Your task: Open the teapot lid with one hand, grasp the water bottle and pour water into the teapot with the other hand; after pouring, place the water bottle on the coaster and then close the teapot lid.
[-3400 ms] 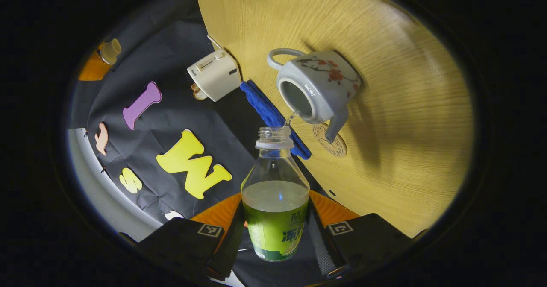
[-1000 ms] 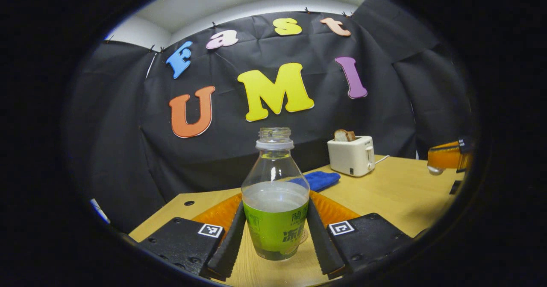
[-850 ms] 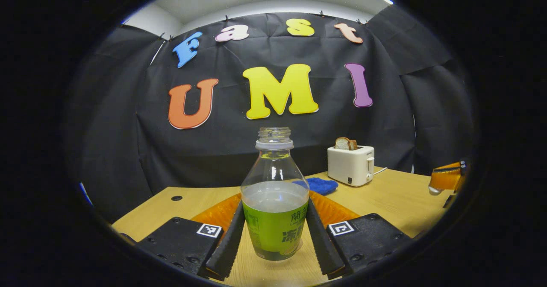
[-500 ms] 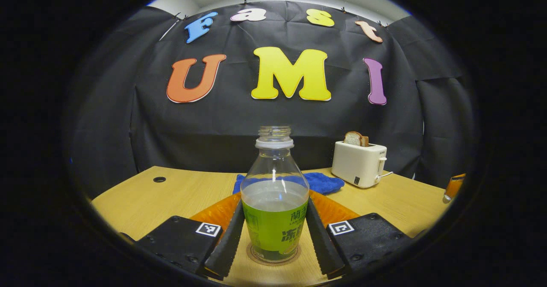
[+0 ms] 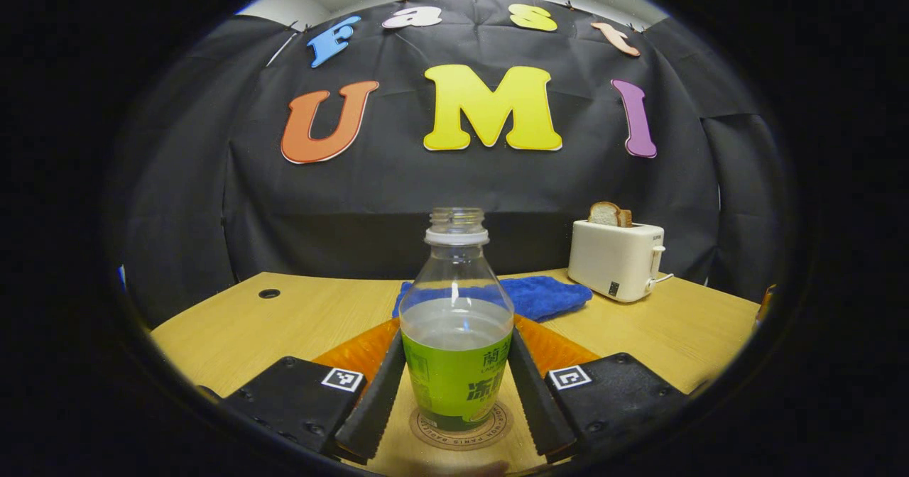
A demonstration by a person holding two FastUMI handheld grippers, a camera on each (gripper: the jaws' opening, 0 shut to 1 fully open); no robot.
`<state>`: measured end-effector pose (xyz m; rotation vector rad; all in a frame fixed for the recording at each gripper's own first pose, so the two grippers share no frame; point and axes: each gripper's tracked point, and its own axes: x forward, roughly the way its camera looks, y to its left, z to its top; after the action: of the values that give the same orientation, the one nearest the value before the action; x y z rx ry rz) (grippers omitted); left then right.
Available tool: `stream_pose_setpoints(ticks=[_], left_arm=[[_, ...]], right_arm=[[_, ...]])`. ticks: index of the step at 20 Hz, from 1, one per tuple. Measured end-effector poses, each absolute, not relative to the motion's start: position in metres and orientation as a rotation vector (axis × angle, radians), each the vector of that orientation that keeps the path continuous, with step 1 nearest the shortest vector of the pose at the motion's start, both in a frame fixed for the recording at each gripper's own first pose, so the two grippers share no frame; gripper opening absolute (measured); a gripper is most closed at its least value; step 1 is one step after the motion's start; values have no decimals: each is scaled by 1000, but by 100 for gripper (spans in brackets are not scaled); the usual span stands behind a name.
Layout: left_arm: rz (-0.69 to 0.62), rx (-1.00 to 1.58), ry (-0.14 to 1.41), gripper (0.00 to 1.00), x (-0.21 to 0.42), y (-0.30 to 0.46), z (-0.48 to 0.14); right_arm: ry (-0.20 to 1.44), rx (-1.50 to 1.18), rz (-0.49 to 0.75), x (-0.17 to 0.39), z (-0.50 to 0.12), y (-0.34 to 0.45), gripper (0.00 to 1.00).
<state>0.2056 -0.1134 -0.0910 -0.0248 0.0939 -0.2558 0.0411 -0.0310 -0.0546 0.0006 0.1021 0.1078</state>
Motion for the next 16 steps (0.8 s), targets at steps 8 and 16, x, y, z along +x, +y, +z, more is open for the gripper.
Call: stream_pose_setpoints(ticks=[8,16], left_arm=[[-265,-17,53,96,185,-109,-67],[-169,-4,-17,96,136,-59,-27]], right_arm=[[97,-16,123,38,-54,-17,0],[65,-51,261,32,-45,47,0]])
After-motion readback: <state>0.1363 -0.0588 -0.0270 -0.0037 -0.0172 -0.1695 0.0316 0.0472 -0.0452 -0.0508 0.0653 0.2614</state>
